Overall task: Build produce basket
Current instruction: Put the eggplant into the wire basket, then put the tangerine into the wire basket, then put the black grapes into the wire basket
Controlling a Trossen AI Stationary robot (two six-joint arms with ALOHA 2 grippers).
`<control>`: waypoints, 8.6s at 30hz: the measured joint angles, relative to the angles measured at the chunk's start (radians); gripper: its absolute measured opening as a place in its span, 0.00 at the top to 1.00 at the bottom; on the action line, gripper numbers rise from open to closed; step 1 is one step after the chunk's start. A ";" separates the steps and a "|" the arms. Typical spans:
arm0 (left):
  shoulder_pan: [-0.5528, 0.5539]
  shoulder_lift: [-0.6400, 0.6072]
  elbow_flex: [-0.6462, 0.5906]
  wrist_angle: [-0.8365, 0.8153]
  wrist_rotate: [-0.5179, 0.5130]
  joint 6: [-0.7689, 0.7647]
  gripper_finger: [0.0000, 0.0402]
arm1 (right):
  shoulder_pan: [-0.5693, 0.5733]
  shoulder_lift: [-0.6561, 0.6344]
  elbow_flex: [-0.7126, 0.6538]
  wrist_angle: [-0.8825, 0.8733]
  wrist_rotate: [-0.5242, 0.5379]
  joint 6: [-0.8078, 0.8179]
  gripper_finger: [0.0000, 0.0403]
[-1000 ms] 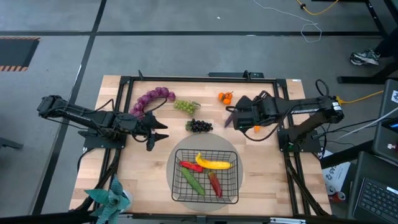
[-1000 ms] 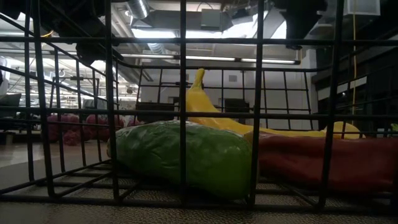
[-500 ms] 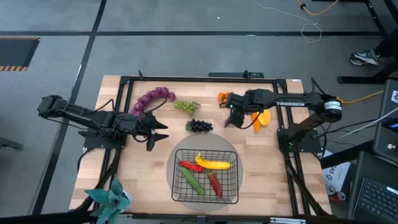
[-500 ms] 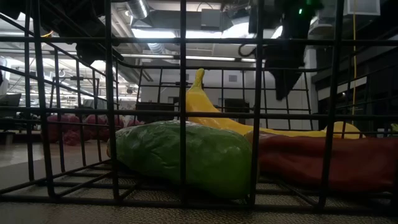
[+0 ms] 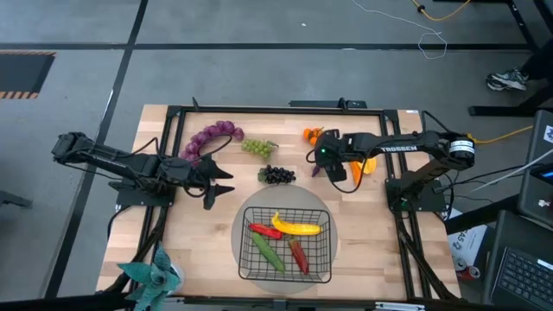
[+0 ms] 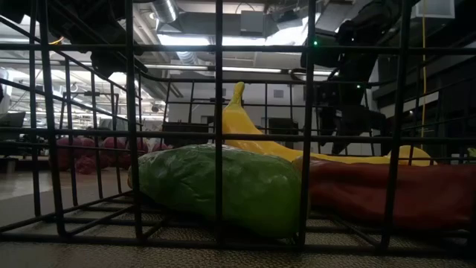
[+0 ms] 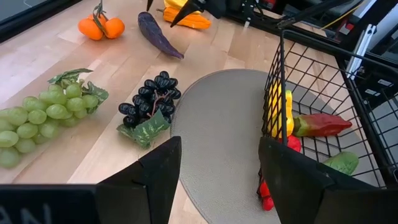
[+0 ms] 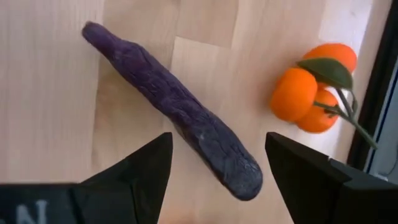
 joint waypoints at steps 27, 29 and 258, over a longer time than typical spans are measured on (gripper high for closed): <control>0.000 0.000 0.000 -0.003 -0.009 -0.001 0.48 | -0.021 0.212 0.004 0.078 -0.010 0.125 0.42; 0.000 0.000 0.000 -0.004 -0.009 -0.001 0.48 | -0.021 0.195 0.002 0.073 -0.015 0.179 0.50; 0.000 0.000 0.000 -0.027 -0.027 -0.006 0.48 | 0.427 -0.151 0.015 0.849 0.044 0.563 0.52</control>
